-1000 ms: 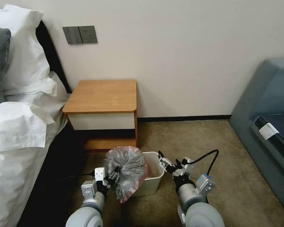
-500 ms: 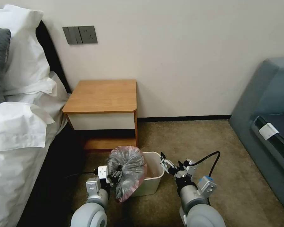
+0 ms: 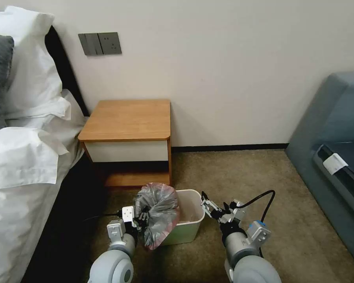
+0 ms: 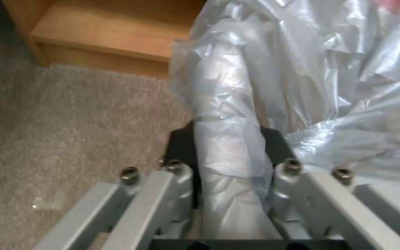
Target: Pick up the garbage bag from the table and place it over the trash can.
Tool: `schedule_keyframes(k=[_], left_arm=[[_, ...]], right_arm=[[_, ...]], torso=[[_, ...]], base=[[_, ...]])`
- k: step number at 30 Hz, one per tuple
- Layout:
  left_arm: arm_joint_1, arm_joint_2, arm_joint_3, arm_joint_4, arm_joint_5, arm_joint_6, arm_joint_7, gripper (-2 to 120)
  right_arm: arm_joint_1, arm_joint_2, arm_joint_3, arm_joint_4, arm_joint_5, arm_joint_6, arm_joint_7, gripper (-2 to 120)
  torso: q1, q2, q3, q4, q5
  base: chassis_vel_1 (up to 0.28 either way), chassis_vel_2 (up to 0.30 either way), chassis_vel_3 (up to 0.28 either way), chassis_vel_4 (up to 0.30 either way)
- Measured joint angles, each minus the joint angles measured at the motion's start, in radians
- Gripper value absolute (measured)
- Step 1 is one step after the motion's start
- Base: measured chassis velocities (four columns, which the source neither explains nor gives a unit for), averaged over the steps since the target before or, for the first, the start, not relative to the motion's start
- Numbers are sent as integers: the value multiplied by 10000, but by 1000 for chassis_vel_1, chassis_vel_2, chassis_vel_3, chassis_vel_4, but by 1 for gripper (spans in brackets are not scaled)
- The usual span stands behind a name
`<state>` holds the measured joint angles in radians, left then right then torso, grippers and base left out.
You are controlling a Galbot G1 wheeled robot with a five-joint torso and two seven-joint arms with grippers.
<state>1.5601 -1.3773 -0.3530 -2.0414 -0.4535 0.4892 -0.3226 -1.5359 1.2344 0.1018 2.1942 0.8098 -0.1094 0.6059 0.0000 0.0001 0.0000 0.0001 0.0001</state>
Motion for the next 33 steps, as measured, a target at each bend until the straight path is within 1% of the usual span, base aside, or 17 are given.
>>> schedule_keyframes(k=[4,5,8,9,10,11,12,13,15,16,19,20,21,24,29,32,33], left_arm=[[22,4,-34,-4,-196,-84,4,9],[22,4,-34,-4,-196,-84,4,9],[153,30,-126,87,-535,-949,345,7],[153,30,-126,87,-535,-949,345,7],[297,66,-263,131,-610,-1704,765,7],[368,89,-308,133,-610,-1950,916,7],[550,158,-382,123,-651,-2545,1282,7],[550,158,-382,123,-651,-2545,1282,7],[741,246,-537,52,-641,-3342,1936,7],[741,246,-537,52,-641,-3342,1936,7],[848,321,-771,47,-496,-4133,2599,7],[868,353,-912,105,-476,-4546,2869,7],[868,353,-912,105,-476,-4546,2869,7],[908,393,-1214,165,-426,-5199,3321,7],[971,419,-1487,73,-358,-5599,3637,7],[977,420,-1563,4,-312,-5680,3671,7],[988,406,-1621,-98,-226,-5772,3688,7]], right_arm=[[10,4,2,73,-78,6,-1,100],[10,4,2,73,-78,6,-1,100],[116,-22,30,195,-259,18,-95,100],[116,-22,30,195,-259,18,-95,100],[176,-85,69,287,-407,19,-321,100],[194,-128,106,307,-552,19,-519,100],[222,-252,175,336,-917,20,-1016,100],[222,-252,175,336,-917,20,-1016,100],[334,-570,229,461,-1522,24,-1980,100],[334,-570,229,461,-1522,24,-1980,100],[603,-1027,267,678,-2082,5,-3298,100],[888,-1293,269,872,-2029,-131,-3793,100],[888,-1293,269,872,-2029,-131,-3793,100],[1366,-1798,203,1330,-1141,-596,-4252,100],[1469,-2530,134,1873,-181,-1296,-4896,100],[1458,-2720,-12,1965,209,-1531,-4907,100],[1548,-2740,-337,1923,620,-1793,-4610,100]], torso=[[0,-1,0,-1,-3],[0,-1,0,-1,-3],[0,-1,2,-3,-7],[0,-1,2,-3,-7],[0,-1,1,-2,-4],[0,-1,1,-2,-3],[1,-1,1,-2,-4],[1,-1,1,-2,-4],[0,-1,1,-3,-3],[0,-1,1,-3,-3],[0,-1,1,-2,0],[0,-1,1,-2,-2],[0,-1,1,-2,-2],[0,-1,1,0,-1],[0,-1,1,-1,-2],[0,0,1,-2,-3],[0,-1,1,-2,-2]], base=[[0,0,0,0],[0,0,0,0],[0,0,0,0],[0,0,0,0],[0,0,0,0],[0,0,0,0],[0,0,0,0],[0,0,0,0],[0,0,0,0],[0,0,0,0],[0,0,0,0],[0,0,0,0],[0,0,0,0],[0,0,0,0],[0,0,0,0],[0,0,0,0],[0,0,0,0]])
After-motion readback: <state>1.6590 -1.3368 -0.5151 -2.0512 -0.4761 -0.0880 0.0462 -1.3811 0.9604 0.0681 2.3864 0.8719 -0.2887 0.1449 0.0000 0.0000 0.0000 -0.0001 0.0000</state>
